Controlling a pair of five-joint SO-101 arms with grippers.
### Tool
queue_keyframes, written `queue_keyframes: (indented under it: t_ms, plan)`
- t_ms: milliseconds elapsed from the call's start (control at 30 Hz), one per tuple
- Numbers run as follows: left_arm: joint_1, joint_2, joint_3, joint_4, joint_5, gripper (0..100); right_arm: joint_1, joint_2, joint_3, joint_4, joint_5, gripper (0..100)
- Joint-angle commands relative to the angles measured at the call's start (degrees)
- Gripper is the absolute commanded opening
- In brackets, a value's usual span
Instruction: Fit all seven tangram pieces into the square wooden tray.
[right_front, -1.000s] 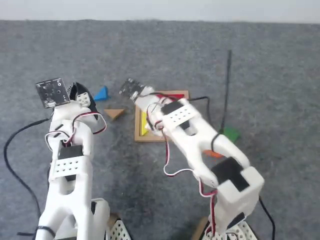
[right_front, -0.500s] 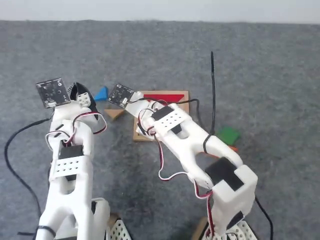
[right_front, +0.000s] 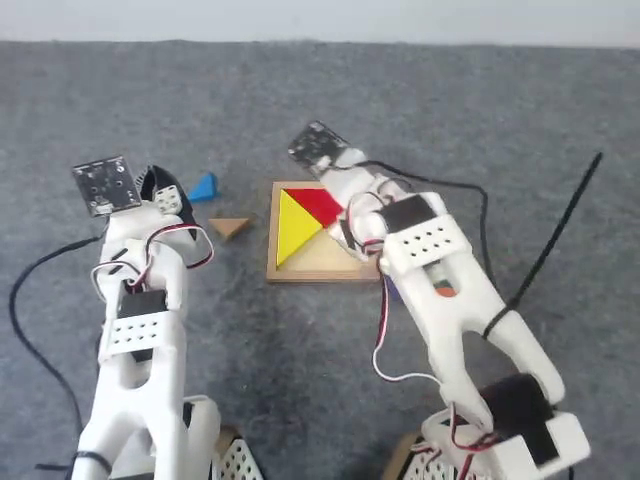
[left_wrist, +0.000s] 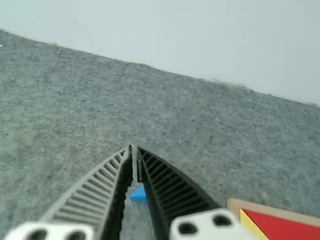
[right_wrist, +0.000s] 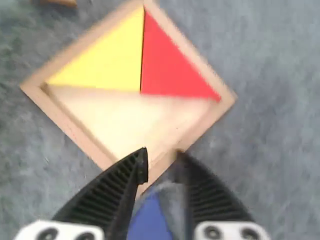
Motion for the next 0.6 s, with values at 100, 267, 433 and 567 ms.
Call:
queue_keyframes:
  t_ms: [100,267,433,567]
  plan:
    - [1.1,-9.8,-2.4,8.4,0.4,1,3.5,8.7,-1.6,-10.7,-6.2,24.7]
    - [1.7,-13.9,0.9,6.8,0.3,1,6.0,22.2,-13.3,-7.0,-6.2,24.7]
    - [1.7,-14.0,1.3,6.3,0.3,2,5.9,31.2,-24.3,1.5,-6.2,20.5]
    - [1.7,-14.0,1.3,6.3,0.3,2,6.0,33.4,-28.2,5.1,-6.2,0.6]
